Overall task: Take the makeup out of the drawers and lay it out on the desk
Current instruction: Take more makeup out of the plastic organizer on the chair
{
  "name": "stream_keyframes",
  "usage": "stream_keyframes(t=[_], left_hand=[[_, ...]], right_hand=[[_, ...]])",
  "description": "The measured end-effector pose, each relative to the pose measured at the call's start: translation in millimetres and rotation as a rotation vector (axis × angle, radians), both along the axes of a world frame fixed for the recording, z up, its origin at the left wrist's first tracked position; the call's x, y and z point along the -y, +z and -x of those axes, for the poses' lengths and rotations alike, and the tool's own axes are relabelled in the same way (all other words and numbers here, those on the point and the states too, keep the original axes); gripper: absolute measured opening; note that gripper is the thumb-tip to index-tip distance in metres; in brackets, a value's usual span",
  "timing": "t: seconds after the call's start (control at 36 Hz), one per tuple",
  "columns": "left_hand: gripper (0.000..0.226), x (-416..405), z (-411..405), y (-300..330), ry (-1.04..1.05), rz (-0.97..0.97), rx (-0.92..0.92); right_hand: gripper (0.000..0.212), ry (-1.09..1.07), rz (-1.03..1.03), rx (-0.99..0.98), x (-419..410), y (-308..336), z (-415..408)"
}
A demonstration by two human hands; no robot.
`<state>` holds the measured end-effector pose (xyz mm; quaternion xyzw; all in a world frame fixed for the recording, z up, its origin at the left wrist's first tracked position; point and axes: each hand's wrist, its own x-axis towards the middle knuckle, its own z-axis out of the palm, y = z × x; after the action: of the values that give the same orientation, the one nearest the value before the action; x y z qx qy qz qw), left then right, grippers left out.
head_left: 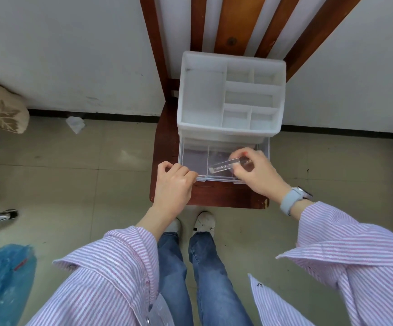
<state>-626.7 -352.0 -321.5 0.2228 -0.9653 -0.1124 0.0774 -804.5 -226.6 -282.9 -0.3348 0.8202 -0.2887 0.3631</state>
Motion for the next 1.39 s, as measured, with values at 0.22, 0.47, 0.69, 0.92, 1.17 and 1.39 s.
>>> stream_keyframes(t=[0.22, 0.47, 0.69, 0.92, 1.17, 1.39], left_hand=[[0.015, 1, 2, -3, 0.011, 0.003, 0.003], [0.019, -2, 9, -6, -0.042, 0.02, 0.039], [0.041, -21, 65, 14, -0.218, -0.198, 0.148], [0.065, -38, 129, -7, -0.261, -0.223, 0.486], [0.049, -35, 138, 5, -0.186, -0.373, 0.463], [0.036, -26, 111, 39, 0.162, -0.912, 0.089]], right_hand=[[0.027, -0.692, 0.106, 0.046, -37, -2, 14], [0.043, -1.139, 0.134, 0.514, -51, -15, 17], [0.036, -1.402, 0.234, 0.755, -58, -17, 6], [0.04, -1.497, 0.248, 0.795, -66, -27, 9], [0.039, -1.454, 0.225, 0.812, -68, -25, -2], [0.034, -1.196, 0.156, 0.417, -51, -7, -9]])
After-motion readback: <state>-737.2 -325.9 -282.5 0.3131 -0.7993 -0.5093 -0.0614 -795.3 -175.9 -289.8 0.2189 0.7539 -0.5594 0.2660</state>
